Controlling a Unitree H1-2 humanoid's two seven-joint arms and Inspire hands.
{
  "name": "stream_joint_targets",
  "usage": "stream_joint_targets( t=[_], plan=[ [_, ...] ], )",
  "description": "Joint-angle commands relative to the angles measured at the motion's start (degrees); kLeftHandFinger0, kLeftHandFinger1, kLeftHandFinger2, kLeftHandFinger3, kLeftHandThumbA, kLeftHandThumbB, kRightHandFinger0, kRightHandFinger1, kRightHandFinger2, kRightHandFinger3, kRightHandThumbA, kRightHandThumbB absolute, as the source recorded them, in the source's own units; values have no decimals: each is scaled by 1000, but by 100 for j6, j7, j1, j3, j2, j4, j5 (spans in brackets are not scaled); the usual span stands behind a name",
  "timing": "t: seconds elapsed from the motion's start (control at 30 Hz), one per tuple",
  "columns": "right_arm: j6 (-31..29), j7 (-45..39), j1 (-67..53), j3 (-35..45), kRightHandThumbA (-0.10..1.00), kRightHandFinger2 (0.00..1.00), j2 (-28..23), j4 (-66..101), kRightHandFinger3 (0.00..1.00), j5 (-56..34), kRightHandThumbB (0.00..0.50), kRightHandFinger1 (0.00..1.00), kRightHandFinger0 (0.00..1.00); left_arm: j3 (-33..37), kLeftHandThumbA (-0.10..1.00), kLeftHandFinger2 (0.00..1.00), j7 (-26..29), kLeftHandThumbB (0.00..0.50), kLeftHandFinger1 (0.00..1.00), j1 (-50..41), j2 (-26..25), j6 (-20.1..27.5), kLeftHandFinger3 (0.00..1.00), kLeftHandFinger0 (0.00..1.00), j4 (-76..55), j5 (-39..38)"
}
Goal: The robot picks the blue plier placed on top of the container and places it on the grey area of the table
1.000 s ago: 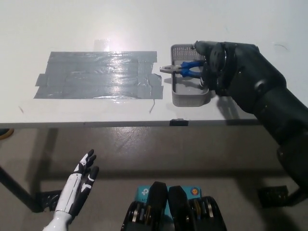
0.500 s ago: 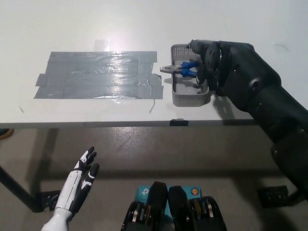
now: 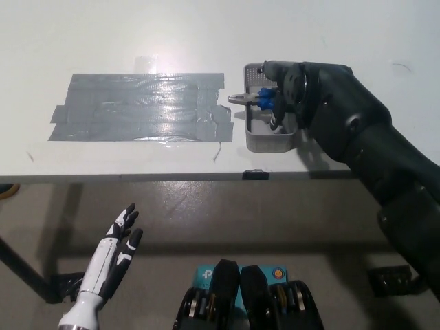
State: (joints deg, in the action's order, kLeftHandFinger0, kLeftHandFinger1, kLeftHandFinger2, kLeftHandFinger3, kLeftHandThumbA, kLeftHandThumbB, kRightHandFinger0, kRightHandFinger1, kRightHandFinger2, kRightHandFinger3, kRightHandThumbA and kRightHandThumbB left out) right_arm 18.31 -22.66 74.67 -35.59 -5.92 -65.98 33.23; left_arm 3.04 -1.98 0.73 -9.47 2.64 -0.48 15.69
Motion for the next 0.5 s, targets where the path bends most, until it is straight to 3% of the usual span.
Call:
stream_joint_targets(
  t=[0.0, 0.47],
  plan=[
    [-163, 207, 362, 82, 1000, 1000, -4, -1, 1000, 51, 376, 1000, 1000, 32, 1000, 1000, -40, 76, 1000, 95, -112, 56, 1000, 1000, -170, 31],
    [-317, 540, 225, 115, 955, 1000, -12, -290, 1000, 63, 361, 1000, 1000, 46, 1000, 1000, -61, 65, 1000, 161, -126, -36, 1000, 1000, -209, 69]
  ],
)
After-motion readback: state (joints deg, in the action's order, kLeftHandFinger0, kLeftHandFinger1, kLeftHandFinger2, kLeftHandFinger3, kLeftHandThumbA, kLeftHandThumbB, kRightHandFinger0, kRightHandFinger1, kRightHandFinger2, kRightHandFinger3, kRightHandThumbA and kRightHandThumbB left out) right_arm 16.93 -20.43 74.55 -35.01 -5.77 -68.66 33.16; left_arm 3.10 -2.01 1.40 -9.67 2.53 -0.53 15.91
